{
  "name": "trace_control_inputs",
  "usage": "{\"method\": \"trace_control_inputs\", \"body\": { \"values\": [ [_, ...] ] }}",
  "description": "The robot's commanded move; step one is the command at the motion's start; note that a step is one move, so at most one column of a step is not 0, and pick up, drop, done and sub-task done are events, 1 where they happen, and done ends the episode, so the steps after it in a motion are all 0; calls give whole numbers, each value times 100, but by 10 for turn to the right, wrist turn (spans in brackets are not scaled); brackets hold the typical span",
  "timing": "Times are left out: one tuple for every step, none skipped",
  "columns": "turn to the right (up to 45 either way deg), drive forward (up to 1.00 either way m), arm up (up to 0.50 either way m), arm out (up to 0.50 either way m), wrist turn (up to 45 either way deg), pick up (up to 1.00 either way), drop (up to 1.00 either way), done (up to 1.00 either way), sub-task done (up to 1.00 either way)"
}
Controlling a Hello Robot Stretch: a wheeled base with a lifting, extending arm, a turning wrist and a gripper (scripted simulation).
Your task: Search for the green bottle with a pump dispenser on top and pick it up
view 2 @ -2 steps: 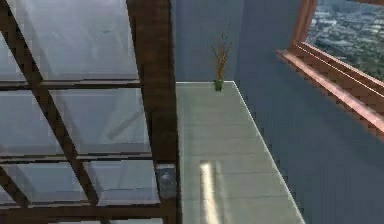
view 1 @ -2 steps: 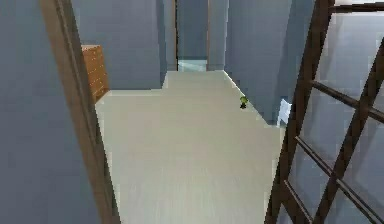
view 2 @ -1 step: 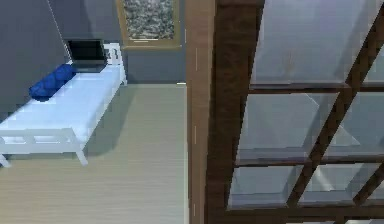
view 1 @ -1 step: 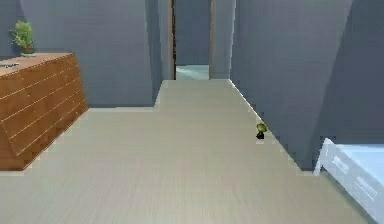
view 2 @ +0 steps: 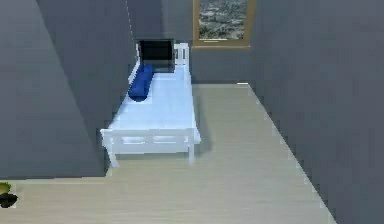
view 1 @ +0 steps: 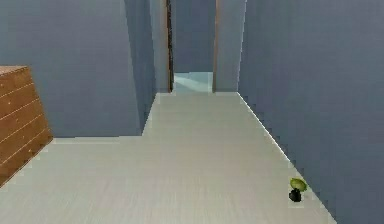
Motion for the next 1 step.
{"method": "trace_control_inputs", "body": {
  "values": [
    [0, 100, 0, 0, 0, 0, 0, 0, 0]
  ]
}}
